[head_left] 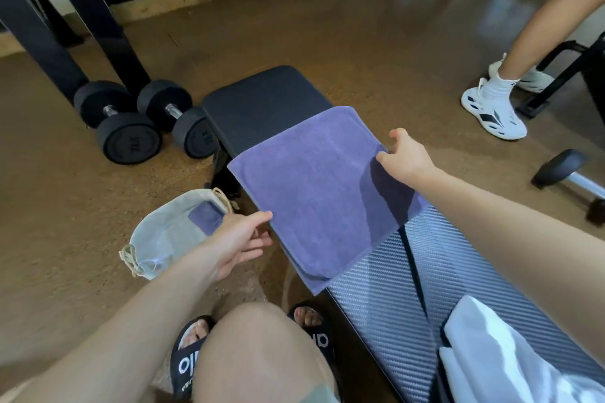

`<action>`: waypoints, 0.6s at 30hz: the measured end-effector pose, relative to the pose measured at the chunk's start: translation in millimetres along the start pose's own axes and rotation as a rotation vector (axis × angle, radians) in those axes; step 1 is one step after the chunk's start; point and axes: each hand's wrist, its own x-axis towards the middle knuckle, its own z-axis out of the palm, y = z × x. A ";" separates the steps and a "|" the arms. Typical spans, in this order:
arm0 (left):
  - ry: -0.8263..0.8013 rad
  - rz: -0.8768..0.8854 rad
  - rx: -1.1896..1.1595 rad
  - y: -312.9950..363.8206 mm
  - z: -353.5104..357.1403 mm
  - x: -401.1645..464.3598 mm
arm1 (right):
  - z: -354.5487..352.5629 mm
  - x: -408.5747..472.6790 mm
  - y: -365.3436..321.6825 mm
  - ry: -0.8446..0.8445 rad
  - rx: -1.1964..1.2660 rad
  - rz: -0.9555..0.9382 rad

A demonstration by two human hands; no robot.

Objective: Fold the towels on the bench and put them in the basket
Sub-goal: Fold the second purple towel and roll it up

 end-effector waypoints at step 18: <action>-0.033 -0.047 0.295 -17.0 65.5 -51.4 | -32.8 -41.1 86.8 -0.015 0.395 0.336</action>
